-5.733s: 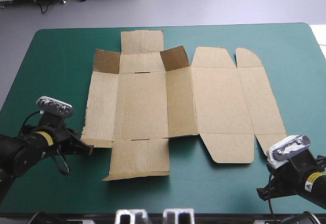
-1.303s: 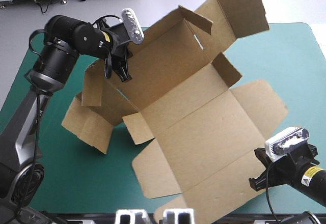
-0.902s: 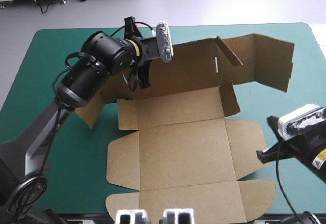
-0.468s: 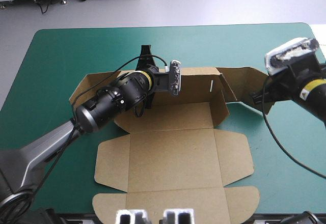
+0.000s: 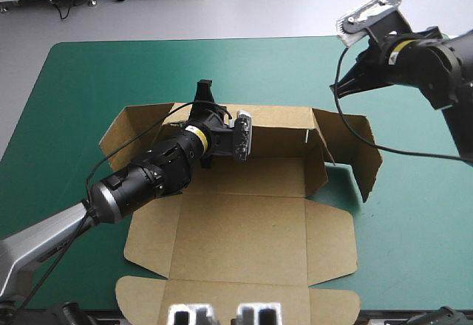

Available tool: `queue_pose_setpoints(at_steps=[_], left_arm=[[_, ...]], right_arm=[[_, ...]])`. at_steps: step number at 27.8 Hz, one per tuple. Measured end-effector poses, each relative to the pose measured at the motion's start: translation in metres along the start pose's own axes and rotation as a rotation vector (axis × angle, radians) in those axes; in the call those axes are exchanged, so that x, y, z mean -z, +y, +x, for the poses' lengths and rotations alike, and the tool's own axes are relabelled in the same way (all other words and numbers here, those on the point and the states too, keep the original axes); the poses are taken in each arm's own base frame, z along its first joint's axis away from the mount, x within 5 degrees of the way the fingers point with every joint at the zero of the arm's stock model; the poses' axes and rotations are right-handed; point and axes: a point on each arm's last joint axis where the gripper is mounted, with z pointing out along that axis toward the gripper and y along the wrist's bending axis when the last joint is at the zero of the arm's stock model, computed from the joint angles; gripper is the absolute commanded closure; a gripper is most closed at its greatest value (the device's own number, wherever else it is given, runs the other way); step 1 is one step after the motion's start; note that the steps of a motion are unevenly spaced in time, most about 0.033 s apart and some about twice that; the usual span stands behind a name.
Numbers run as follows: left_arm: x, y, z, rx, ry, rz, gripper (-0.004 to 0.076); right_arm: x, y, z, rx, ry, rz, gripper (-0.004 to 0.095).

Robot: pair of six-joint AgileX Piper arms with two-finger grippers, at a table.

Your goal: Fold the box

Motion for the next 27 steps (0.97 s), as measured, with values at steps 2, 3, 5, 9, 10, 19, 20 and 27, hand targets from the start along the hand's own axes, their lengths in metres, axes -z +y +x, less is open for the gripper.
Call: queue_pose_setpoints(at_steps=[2, 3, 5, 9, 10, 19, 20, 27], left_arm=[[-0.001, -0.002, 0.000, 0.011, -0.006, -0.009, 0.0734], [-0.001, -0.003, 0.001, 0.023, -0.005, -0.015, 0.0734], [-0.002, -0.002, 0.001, 0.047, -0.002, -0.031, 0.0734], [-0.002, 0.000, 0.005, 0.085, 0.030, -0.067, 0.0734], [-0.002, 0.001, 0.005, 0.089, 0.039, -0.074, 0.0734], [-0.001, 0.005, 0.008, 0.029, 0.070, -0.118, 0.0734], [-0.001, 0.005, 0.008, 0.021, 0.070, -0.122, 0.0734], [-0.011, -0.001, 0.007, 0.010, 0.080, -0.101, 0.0734]], right_arm=[[-0.013, -0.002, -0.007, -0.011, 0.014, -0.022, 0.0933], [-0.022, -0.004, -0.010, -0.026, 0.022, -0.041, 0.0933], [-0.042, -0.011, -0.013, -0.068, 0.045, -0.086, 0.0933], [-0.081, -0.029, -0.010, -0.177, 0.083, -0.194, 0.0933], [-0.090, -0.033, -0.008, -0.197, 0.094, -0.208, 0.0933], [-0.167, -0.044, 0.018, -0.287, 0.229, -0.310, 0.0933], [-0.172, -0.042, 0.019, -0.290, 0.231, -0.331, 0.0933], [-0.195, -0.035, 0.025, -0.304, 0.253, -0.402, 0.0933]])
